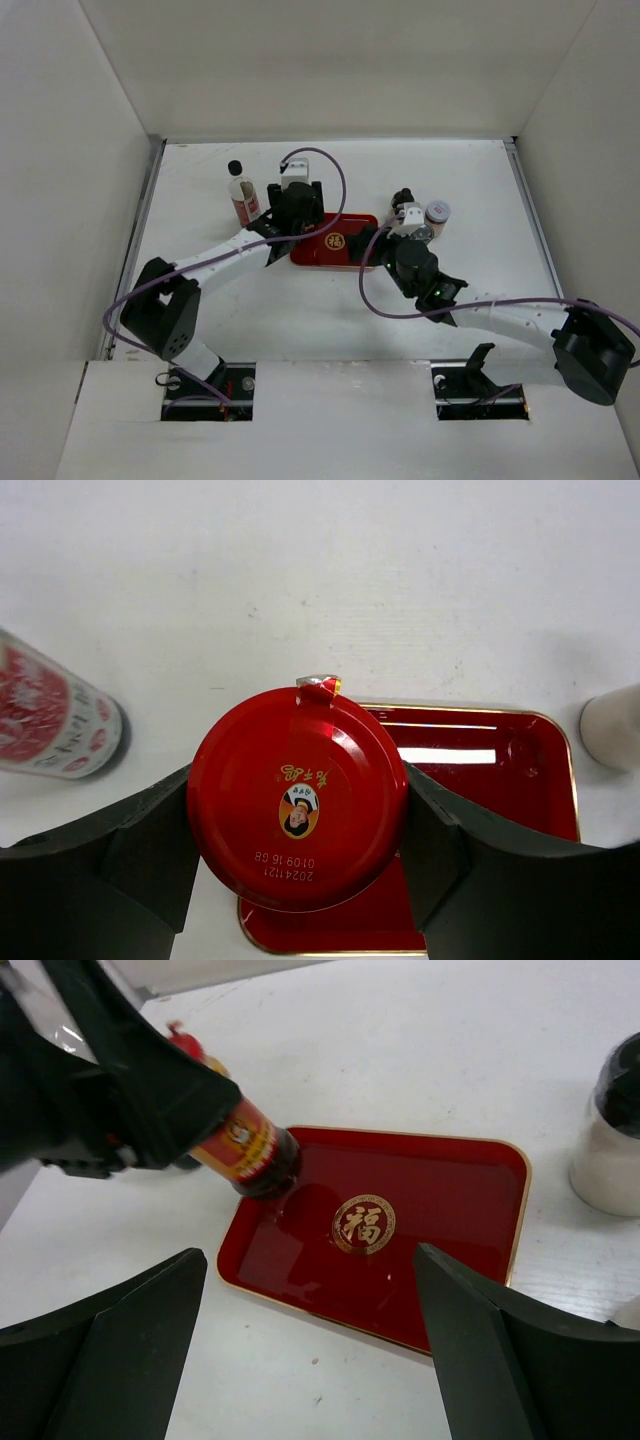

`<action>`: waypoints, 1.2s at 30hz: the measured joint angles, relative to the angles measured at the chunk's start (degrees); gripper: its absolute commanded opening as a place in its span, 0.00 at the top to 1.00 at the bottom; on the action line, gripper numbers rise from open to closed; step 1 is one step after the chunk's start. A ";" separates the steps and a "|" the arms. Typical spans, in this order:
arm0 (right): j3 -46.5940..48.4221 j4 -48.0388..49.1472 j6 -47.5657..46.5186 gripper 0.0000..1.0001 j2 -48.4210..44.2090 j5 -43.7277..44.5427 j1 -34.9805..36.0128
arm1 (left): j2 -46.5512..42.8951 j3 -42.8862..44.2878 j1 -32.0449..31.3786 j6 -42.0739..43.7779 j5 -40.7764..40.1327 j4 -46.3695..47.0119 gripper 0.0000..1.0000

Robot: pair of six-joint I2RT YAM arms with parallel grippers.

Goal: Organize the condiment bottles

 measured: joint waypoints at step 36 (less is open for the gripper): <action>-1.25 -0.22 0.02 0.71 -2.71 2.16 -2.45 | 0.15 -5.42 -2.67 2.97 -4.35 16.76 0.20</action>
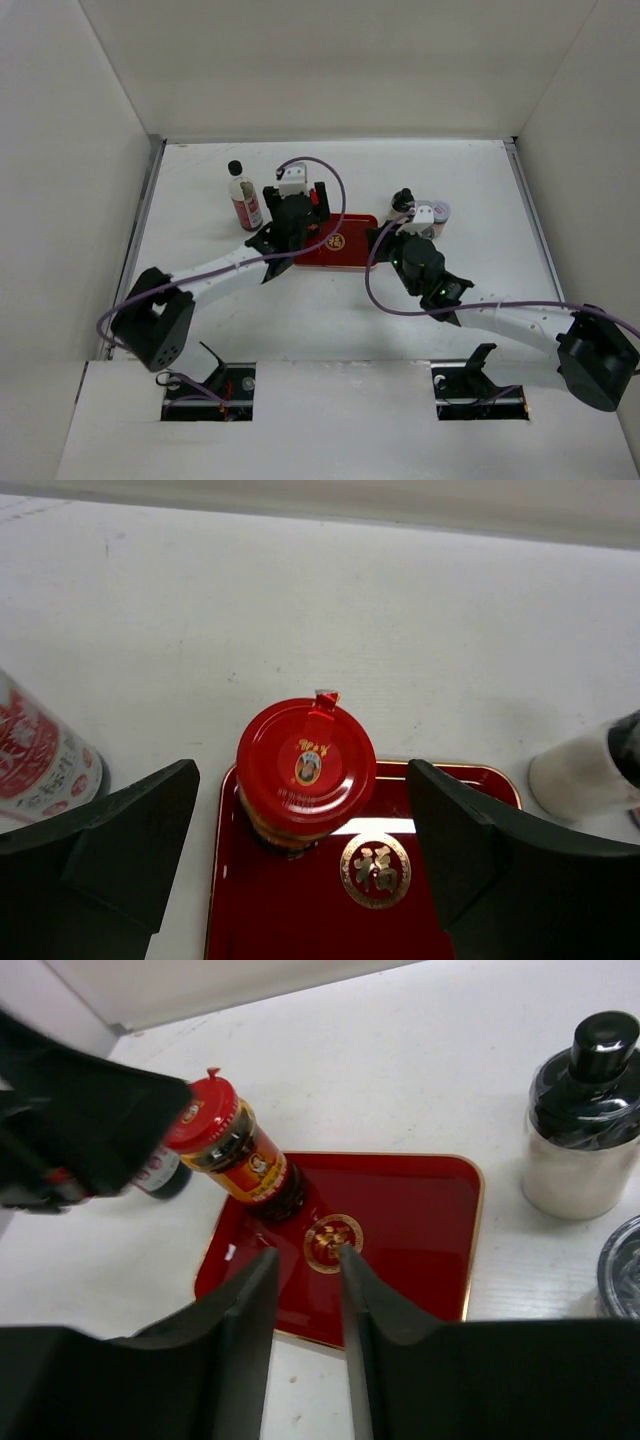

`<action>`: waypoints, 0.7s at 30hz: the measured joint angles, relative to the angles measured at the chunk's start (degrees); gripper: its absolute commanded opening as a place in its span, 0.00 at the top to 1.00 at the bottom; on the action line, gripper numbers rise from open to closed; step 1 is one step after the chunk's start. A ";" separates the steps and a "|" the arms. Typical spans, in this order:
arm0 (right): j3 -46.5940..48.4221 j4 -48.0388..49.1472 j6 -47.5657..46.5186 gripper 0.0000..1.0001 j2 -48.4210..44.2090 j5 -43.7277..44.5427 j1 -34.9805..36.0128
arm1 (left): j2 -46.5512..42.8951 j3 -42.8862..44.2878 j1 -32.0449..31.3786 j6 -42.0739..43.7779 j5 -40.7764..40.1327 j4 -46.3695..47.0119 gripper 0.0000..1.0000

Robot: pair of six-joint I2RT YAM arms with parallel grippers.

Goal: Organize the condiment bottles

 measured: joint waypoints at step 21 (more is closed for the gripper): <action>7.98 -24.76 -1.99 0.00 -2.21 24.92 -3.74 | -25.24 -32.89 1.75 -6.62 -10.71 15.74 0.57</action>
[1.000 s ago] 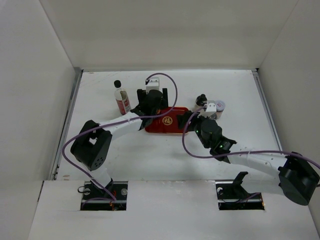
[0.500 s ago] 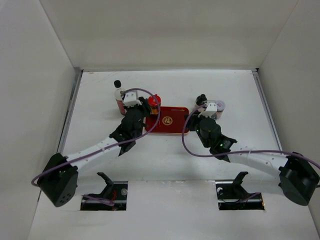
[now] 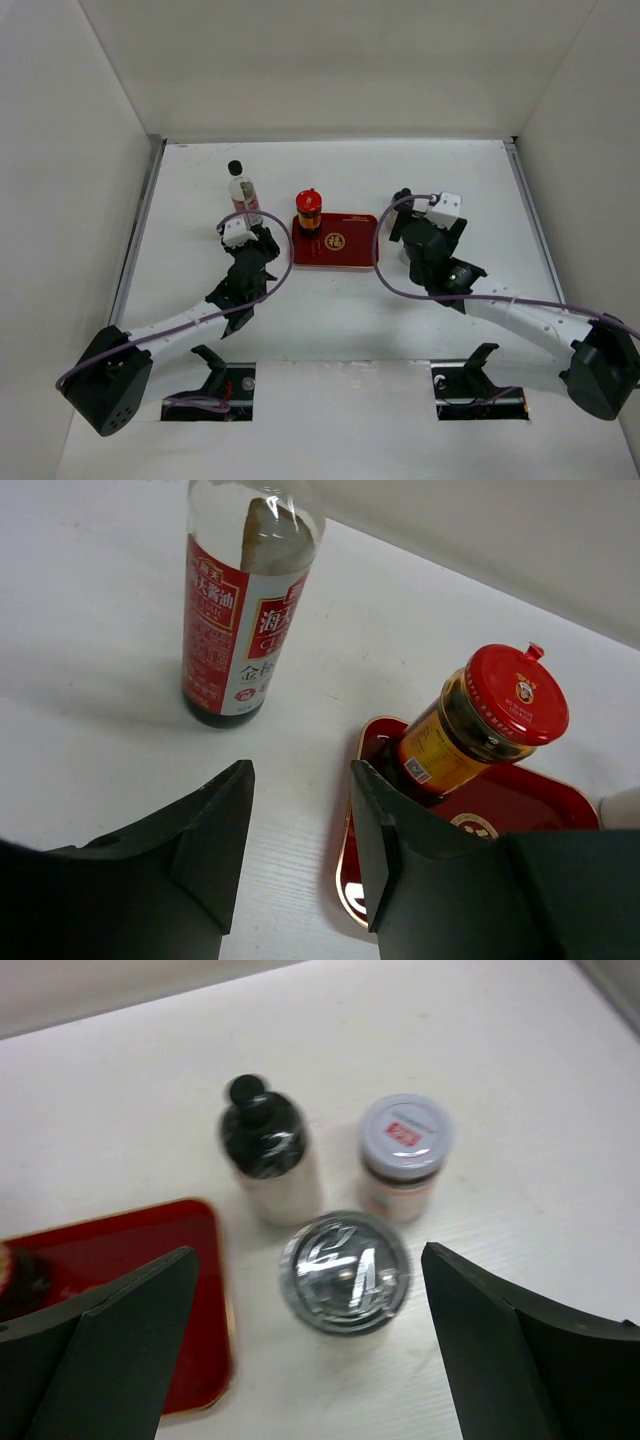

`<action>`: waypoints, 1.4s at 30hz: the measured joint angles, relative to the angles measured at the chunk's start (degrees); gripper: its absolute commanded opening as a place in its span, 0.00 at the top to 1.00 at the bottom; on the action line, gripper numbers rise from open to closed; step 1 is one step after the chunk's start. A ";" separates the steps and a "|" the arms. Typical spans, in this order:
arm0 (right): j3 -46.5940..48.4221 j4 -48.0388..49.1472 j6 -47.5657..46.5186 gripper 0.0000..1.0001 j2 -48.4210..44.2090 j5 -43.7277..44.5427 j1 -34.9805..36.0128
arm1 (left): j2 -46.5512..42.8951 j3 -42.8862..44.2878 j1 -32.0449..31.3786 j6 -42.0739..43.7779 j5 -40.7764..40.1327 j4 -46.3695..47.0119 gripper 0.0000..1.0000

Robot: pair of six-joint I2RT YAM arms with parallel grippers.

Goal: Organize the condiment bottles

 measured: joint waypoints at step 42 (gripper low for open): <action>11.15 2.80 -4.83 0.43 13.90 -13.05 -1.40 | -0.50 -2.84 1.95 -0.28 2.38 7.13 0.40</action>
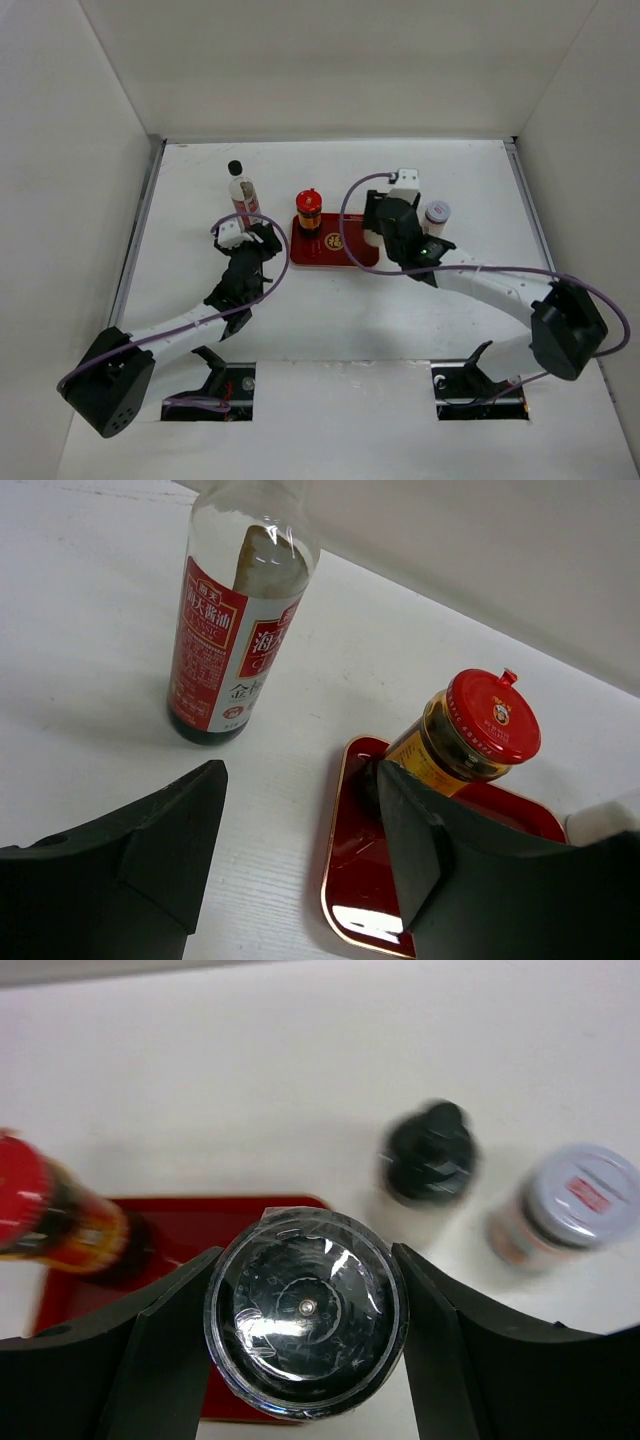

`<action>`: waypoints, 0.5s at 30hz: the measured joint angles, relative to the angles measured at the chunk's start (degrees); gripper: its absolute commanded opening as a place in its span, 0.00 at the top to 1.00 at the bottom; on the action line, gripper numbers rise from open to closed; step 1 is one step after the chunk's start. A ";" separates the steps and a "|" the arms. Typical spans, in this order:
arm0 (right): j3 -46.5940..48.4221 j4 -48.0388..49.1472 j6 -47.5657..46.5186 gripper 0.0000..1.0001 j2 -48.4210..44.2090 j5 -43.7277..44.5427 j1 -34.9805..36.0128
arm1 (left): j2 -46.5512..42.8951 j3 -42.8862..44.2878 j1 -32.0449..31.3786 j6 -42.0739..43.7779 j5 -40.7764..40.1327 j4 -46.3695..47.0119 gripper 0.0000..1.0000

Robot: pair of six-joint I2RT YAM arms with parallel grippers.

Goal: Organize the condiment bottles

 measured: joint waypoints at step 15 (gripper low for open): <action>16.94 8.92 -1.16 0.43 24.44 -9.38 2.67 | 0.13 -1.46 1.14 0.00 0.44 0.92 0.42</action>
